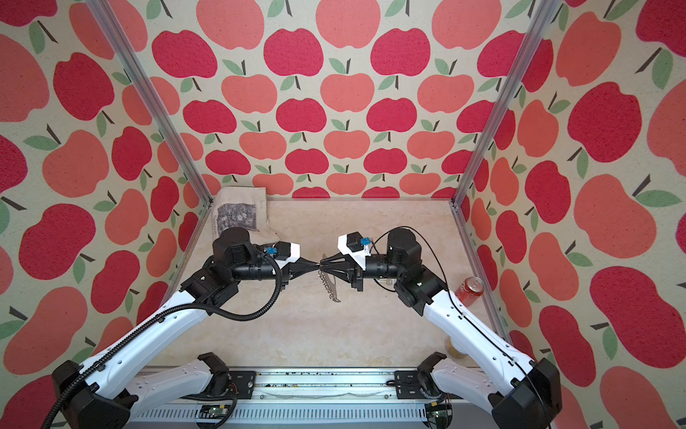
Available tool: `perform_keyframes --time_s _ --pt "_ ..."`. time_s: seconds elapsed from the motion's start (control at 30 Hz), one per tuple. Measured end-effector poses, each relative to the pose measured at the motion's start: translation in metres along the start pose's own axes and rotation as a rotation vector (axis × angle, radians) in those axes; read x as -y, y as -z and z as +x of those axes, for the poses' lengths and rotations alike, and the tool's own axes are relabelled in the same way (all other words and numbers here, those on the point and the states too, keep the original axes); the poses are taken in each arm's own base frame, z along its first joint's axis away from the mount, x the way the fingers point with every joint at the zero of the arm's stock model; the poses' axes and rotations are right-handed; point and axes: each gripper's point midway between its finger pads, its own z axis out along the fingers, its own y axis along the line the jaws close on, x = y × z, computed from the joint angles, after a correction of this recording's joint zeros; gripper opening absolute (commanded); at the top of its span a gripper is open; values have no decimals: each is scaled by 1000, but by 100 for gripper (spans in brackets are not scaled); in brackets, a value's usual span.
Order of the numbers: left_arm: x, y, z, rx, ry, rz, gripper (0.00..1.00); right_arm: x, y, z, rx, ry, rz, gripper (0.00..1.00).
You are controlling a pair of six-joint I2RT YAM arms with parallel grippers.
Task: Attach keys to a key ring
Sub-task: Pick up the keyring from the center of the table.
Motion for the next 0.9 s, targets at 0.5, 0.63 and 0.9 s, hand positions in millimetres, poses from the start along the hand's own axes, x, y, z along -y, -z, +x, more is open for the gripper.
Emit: perform_keyframes --time_s 0.5,0.63,0.9 --pt "0 0 0 0 2 0 0 1 -2 1 -5 0 3 7" --pt "1 0 0 1 19 5 0 1 -2 1 -4 21 3 1" --pt "3 1 -2 6 26 4 11 -1 -2 -2 -9 32 -4 0"
